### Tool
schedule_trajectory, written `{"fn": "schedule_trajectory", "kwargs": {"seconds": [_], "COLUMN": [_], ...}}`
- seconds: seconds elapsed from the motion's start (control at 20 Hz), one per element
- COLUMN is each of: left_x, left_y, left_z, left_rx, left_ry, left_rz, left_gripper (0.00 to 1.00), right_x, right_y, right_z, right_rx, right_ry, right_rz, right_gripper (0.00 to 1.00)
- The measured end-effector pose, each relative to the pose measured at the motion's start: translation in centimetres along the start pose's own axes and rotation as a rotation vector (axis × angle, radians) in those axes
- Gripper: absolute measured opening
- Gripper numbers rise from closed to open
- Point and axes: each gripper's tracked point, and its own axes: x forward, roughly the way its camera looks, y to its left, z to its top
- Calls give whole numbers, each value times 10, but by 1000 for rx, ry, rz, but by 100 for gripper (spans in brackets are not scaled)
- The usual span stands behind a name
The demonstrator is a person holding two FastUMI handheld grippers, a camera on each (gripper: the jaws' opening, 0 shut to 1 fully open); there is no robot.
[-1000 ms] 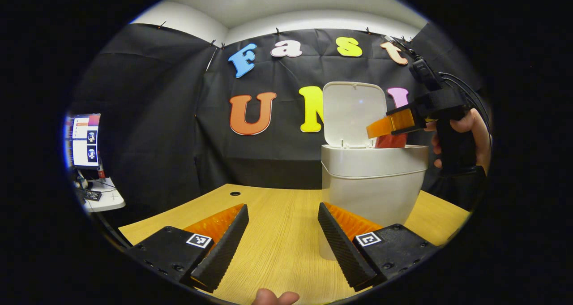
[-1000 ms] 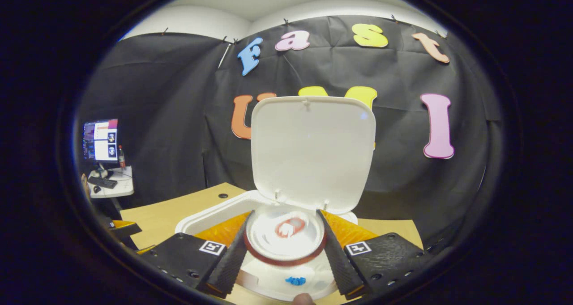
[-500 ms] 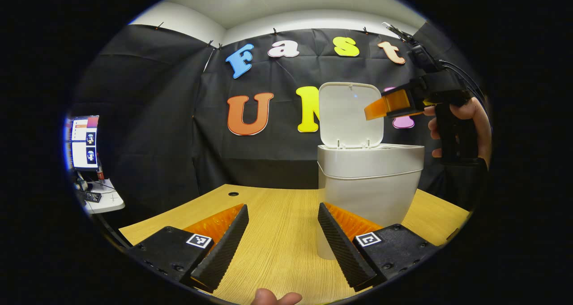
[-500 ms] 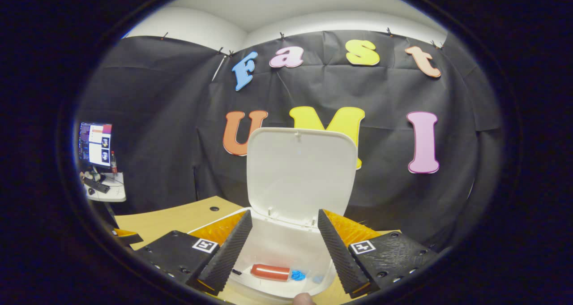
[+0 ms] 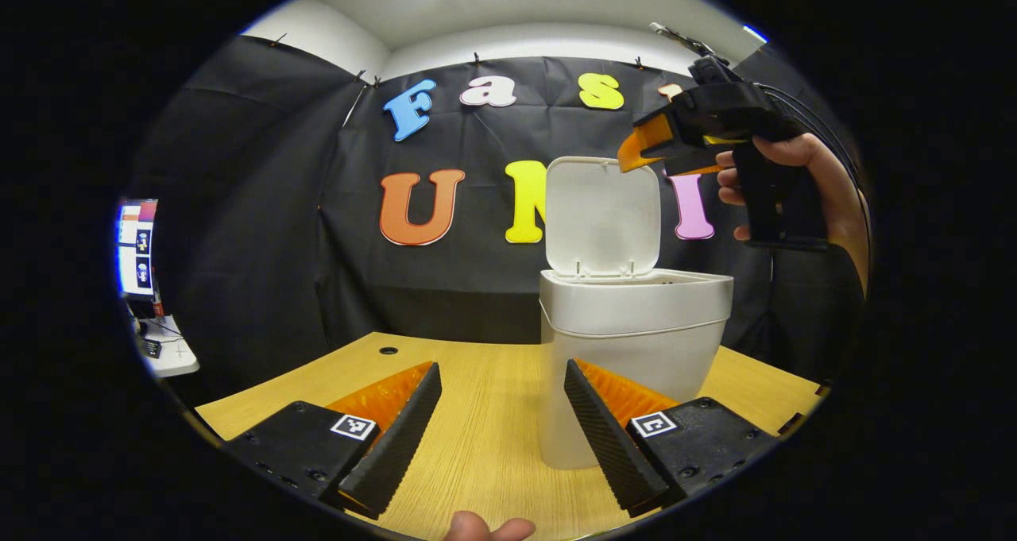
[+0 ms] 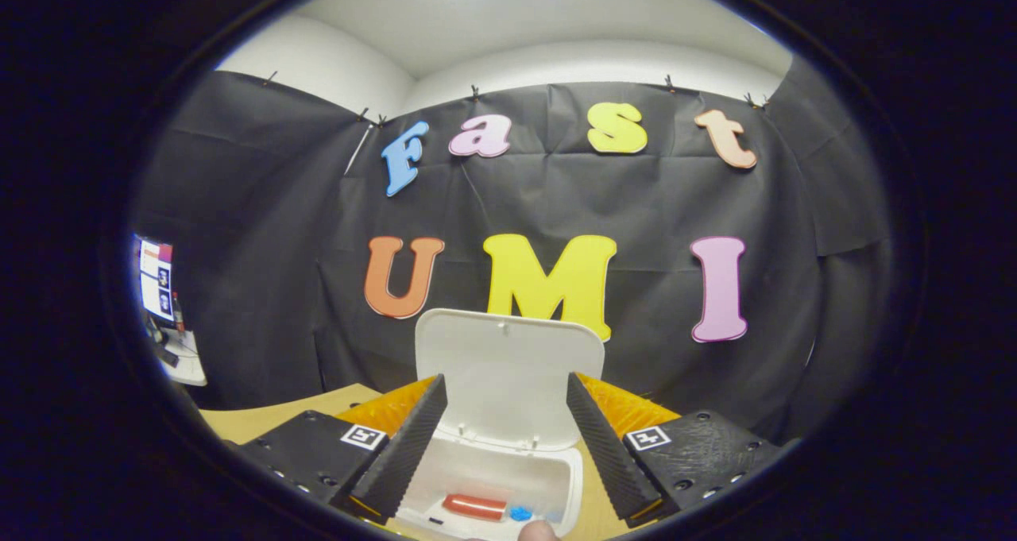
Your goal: Press the lid of the desktop garbage bin to open it, pick up the crumpled paper on the desktop and throw it into the bin, then pick up the pop can on the desktop and drop it into the bin, and finally close the garbage bin lid.
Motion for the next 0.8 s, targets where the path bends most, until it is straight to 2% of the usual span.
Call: {"fn": "schedule_trajectory", "kwargs": {"seconds": [0.15,0.2,0.4,0.45,0.6,0.65,0.75,0.8], "left_x": [4,6,9,9,8,10,10,10], "left_y": [-6,-9,-9,-9,-13,-13,-11,-11], "left_z": [3,4,8,9,17,18,17,17], "left_rx": [2,-1,-7,-9,-4,3,5,1], "left_ry": [-4,-6,-13,-18,-41,-43,-41,-39], "left_rz": [-35,-49,-67,-68,-82,-80,-81,-82], "left_gripper": [100,100,100,100,100,100,100,100], "right_x": [9,13,41,48,64,69,79,84], "right_y": [8,8,-5,-7,-12,-17,-25,-25], "right_z": [24,32,61,65,67,66,63,59], "right_rx": [-14,-5,16,17,123,134,112,109], "right_ry": [-42,-61,-136,-145,-141,-140,-134,-123], "right_rz": [-5,-17,-103,-122,-129,-137,-162,-164], "right_gripper": [96,93,93,96,96,93,95,91]}}
